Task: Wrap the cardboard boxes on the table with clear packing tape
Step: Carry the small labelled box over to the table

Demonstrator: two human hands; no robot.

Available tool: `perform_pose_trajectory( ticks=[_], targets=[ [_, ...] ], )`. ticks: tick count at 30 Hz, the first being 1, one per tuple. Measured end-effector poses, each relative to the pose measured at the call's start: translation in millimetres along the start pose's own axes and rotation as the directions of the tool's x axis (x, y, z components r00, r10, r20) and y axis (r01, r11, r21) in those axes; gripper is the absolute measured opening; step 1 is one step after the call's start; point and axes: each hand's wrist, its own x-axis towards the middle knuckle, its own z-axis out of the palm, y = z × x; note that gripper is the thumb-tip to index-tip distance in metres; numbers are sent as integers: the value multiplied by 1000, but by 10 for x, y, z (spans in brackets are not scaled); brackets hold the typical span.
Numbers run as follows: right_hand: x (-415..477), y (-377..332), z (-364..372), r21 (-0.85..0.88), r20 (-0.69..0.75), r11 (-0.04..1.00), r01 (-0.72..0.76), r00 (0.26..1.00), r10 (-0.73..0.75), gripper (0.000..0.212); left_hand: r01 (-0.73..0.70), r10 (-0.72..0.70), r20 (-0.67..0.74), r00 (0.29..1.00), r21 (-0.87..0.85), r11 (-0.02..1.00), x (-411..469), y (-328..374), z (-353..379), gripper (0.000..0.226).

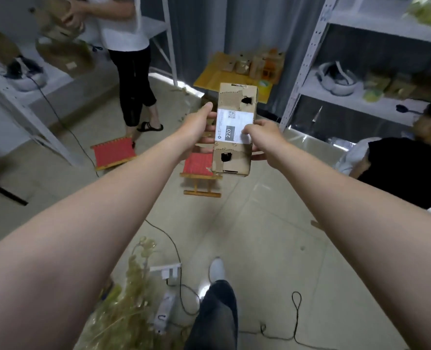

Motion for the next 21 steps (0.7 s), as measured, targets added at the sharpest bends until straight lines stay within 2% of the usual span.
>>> perform_pose_trajectory(
  ticks=[6, 16, 21],
  targets=[
    [1855, -570, -92, -24, -8, 999, -37, 999, 37, 18, 64, -64, 3, 998, -6, 998, 1807, 671, 48, 45],
    [3972, -1407, -550, -8, -4, 1000, -24, 1000, 24, 24, 72, -72, 40, 997, -11, 997, 3831, 1795, 315, 46],
    [5212, -1665, -800, -17, 27, 1000, -10, 1000, 10, 15, 61, -61, 14, 998, -6, 998, 4992, 2157, 524, 51]
  ],
)
